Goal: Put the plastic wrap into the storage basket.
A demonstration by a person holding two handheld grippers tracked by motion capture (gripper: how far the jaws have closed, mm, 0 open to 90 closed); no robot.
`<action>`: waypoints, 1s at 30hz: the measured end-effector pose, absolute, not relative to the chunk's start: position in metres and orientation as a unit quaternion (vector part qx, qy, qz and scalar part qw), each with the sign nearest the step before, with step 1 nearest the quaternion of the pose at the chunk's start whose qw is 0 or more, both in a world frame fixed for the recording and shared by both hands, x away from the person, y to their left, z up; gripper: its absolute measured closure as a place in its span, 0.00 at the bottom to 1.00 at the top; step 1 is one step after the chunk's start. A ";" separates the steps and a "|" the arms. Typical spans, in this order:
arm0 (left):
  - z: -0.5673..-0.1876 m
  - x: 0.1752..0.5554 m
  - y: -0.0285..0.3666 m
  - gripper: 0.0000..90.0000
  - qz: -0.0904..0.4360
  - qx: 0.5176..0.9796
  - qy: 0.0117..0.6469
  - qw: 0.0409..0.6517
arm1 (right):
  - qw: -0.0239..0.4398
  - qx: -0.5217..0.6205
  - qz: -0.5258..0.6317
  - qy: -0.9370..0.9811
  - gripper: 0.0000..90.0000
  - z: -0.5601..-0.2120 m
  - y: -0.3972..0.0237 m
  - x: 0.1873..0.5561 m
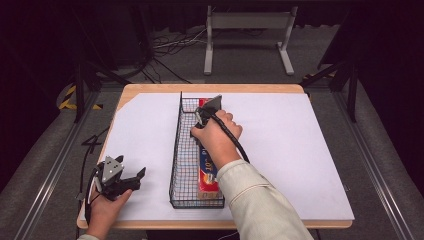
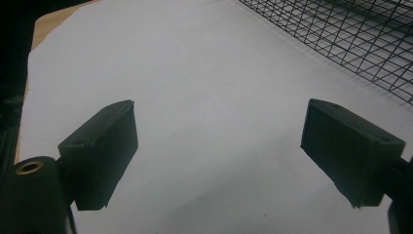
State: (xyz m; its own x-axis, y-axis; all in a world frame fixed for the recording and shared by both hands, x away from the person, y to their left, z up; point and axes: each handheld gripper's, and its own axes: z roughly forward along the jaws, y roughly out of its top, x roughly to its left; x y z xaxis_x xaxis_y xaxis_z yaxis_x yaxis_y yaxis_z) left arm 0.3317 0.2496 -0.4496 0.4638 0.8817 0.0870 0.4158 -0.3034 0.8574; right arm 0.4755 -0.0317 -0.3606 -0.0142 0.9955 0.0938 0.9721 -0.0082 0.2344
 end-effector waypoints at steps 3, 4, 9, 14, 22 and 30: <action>-0.450 0.332 0.250 0.16 0.288 0.754 0.431 0.403 | 0.050 0.700 0.111 0.704 0.44 -0.364 -0.031 0.476; -0.450 0.332 0.250 0.16 0.289 0.754 0.431 0.403 | 0.049 0.702 0.110 0.702 0.44 -0.366 -0.030 0.476; -0.450 0.332 0.250 0.16 0.289 0.755 0.431 0.402 | 0.054 0.705 0.104 0.700 0.43 -0.369 -0.029 0.476; -0.450 0.332 0.250 0.16 0.290 0.756 0.431 0.399 | 0.054 0.705 0.101 0.700 0.43 -0.371 -0.029 0.476; -0.450 0.332 0.250 0.16 0.291 0.756 0.431 0.398 | 0.052 0.708 0.095 0.698 0.43 -0.377 -0.027 0.476; -0.450 0.332 0.250 0.16 0.291 0.756 0.430 0.398 | 0.053 0.708 0.091 0.698 0.43 -0.381 -0.025 0.476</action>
State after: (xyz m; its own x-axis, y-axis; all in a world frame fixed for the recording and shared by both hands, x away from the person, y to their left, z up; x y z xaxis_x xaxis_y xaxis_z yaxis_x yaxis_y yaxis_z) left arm 0.3322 0.2498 -0.4496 0.4596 0.8827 0.0981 0.4188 -0.3128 0.8525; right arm 0.4760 -0.0249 -0.3815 0.0096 0.9985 0.0546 0.9790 -0.0205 0.2026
